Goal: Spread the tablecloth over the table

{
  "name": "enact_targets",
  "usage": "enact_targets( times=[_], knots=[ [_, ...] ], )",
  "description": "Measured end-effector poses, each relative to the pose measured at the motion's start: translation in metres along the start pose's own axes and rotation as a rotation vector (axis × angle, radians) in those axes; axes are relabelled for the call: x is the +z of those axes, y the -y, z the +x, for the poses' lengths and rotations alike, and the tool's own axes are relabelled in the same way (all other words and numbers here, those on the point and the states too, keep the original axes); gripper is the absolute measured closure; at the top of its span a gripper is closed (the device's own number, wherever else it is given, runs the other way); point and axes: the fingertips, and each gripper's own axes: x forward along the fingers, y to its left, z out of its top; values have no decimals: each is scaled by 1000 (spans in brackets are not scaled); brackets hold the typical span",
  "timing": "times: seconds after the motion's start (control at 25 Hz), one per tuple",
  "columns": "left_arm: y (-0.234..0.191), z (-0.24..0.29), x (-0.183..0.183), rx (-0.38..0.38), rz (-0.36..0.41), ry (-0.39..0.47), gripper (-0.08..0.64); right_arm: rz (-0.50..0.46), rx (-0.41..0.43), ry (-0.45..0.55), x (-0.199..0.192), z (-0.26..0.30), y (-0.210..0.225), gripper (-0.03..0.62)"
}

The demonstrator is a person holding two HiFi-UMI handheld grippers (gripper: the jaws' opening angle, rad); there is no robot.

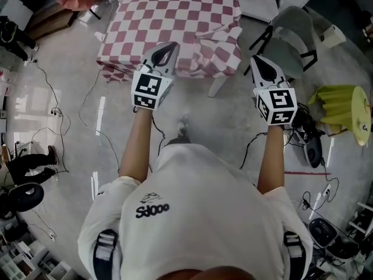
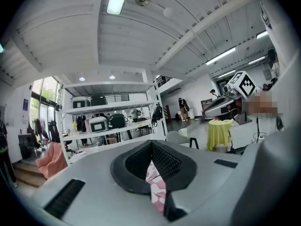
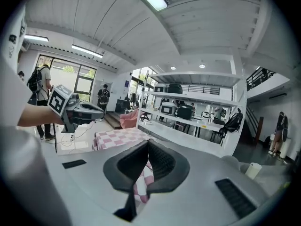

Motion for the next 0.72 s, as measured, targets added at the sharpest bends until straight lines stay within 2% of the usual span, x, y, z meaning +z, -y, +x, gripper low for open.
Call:
enact_targets(
  times=[0.52,0.72],
  knots=[
    [-70,74,-44,-81,-55,-47,532,14,16,-102,-9,116,9,559],
    [-80,90,-70,-72,-91,-96,532,31,58,-123,-25,148,12,535]
  ],
)
